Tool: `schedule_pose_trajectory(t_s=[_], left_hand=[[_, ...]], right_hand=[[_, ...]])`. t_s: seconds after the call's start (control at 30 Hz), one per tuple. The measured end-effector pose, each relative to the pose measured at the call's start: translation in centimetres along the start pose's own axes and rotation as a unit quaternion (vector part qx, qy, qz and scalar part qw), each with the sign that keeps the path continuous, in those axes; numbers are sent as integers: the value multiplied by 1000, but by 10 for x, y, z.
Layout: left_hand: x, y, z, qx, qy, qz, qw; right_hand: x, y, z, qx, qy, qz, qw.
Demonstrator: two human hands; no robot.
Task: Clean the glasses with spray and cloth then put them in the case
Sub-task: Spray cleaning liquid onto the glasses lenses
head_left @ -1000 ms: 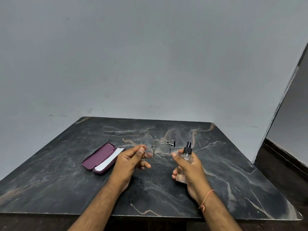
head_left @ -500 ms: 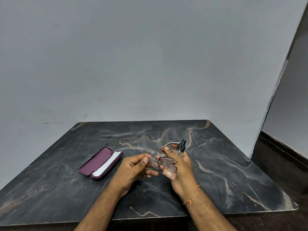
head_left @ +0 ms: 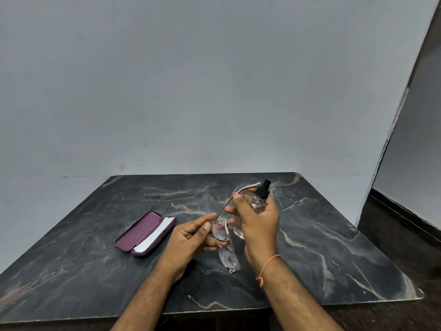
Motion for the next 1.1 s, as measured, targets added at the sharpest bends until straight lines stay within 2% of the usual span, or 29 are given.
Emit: schedule_pose_trajectory(t_s=[0.1,0.27,0.37,0.47,0.57,0.7,0.87,0.93,1.1], left_hand=[[5,6,0,-42,68,-39,996],[23,7,-5,-159,217,-158,950],[16,2,-7,-226,273,-107,929],[6,1,2,-232,309,-35,922],[5,2,6,-234,322,-16,917],[3,1,4,-214,311,-3,926],[7,5,6,-211,342,-15,916],[9,7,5,-217,337,-30,916],[17,9,1,-254,343,-82,900]], right_hand=[[-1,2,9,107,-106,-11,989],[5,-3,20,255,-305,-53,916],[4,-7,27,327,-388,-84,858],[4,-8,28,365,-430,-117,818],[5,-10,25,393,-461,-115,787],[4,-8,17,393,-483,-98,777],[2,-4,15,387,-481,-100,780],[5,0,17,372,-471,-109,792],[19,9,19,299,-409,-130,852]])
Point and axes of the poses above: each hand's wrist, its own y-axis towards the middle knuckle, its own x-axis out of the back of the hand, z = x × y, the point moved 4 cm from there along y, towards the middle knuckle
